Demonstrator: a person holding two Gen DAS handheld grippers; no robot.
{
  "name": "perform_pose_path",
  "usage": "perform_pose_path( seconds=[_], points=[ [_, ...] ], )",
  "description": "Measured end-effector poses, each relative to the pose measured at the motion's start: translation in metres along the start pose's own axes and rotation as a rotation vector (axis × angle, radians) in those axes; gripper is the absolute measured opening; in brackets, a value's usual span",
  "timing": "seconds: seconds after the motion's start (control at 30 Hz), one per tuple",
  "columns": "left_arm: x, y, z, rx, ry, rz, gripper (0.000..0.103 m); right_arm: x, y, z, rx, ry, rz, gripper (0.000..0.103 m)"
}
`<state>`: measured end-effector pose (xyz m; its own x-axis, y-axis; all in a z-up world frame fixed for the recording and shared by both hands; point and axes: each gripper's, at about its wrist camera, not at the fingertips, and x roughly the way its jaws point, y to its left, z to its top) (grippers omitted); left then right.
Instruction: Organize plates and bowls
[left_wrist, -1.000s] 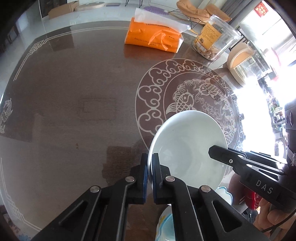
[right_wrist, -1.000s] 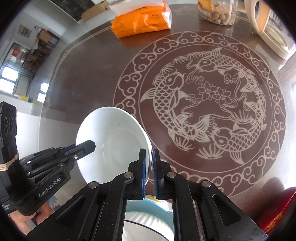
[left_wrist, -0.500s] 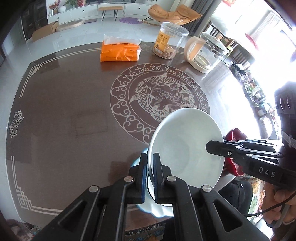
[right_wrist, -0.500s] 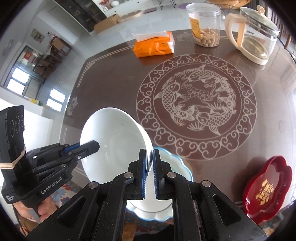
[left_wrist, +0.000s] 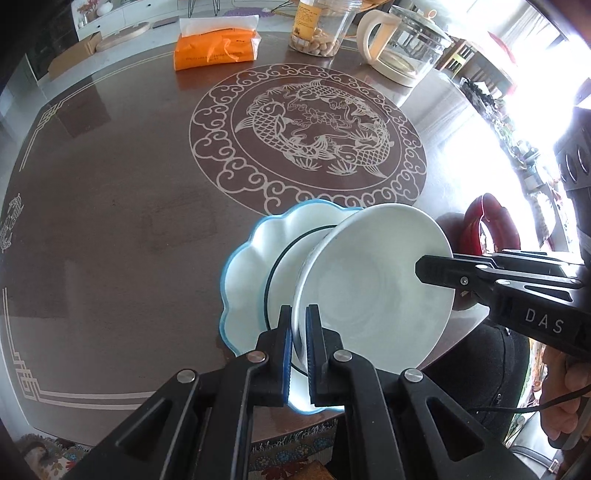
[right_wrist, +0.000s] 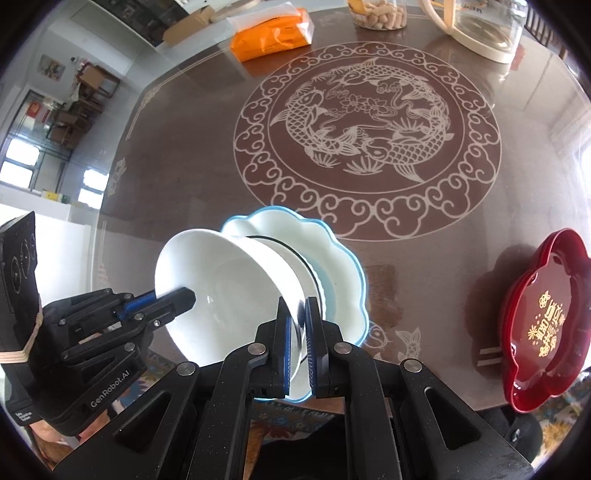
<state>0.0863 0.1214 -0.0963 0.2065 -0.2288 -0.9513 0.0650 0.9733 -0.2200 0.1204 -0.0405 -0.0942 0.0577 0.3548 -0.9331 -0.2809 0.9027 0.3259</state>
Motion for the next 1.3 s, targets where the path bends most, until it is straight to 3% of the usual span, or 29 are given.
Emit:
perform_pose_path(
  seconds=[0.27,0.5,0.67,0.83,0.87,0.9,0.93,1.0,1.07,1.13,1.3],
  points=[
    [0.010,-0.002,0.003,0.023,0.008,0.042,0.005,0.019,-0.008,-0.007,0.022,0.027,-0.002,0.010],
    [0.013,-0.005,0.002,0.095,0.000,0.151,0.006,0.024,-0.004,-0.004,0.010,0.024,-0.014,0.010],
    [0.011,-0.002,0.002,0.111,-0.009,0.163,0.006,0.024,-0.006,-0.003,0.012,0.025,-0.011,0.010],
    [-0.015,0.002,-0.002,0.109,-0.095,0.202,0.010,0.021,-0.010,-0.006,0.026,0.023,0.019,0.018],
    [-0.024,0.002,-0.005,0.109,-0.127,0.216,0.014,0.018,-0.011,-0.008,0.032,0.010,0.026,0.028],
    [-0.034,0.003,-0.009,0.111,-0.166,0.227,0.032,0.011,-0.012,-0.011,0.030,-0.013,0.025,0.036],
    [-0.044,0.001,-0.014,0.110,-0.217,0.236,0.058,0.003,-0.011,-0.015,0.019,-0.043,0.018,0.040],
    [-0.068,-0.004,-0.029,0.093,-0.353,0.264,0.084,-0.014,-0.010,-0.026,-0.002,-0.115,0.015,0.056],
    [-0.085,-0.009,-0.046,0.069,-0.467,0.295,0.088,-0.031,-0.011,-0.043,-0.005,-0.200,0.010,0.062],
    [-0.094,-0.012,-0.062,0.032,-0.524,0.299,0.095,-0.047,-0.011,-0.066,0.001,-0.294,-0.014,0.066],
    [-0.094,-0.020,-0.097,-0.075,-0.561,0.304,0.097,-0.062,-0.013,-0.144,0.077,-0.564,-0.194,0.071]
  ],
)
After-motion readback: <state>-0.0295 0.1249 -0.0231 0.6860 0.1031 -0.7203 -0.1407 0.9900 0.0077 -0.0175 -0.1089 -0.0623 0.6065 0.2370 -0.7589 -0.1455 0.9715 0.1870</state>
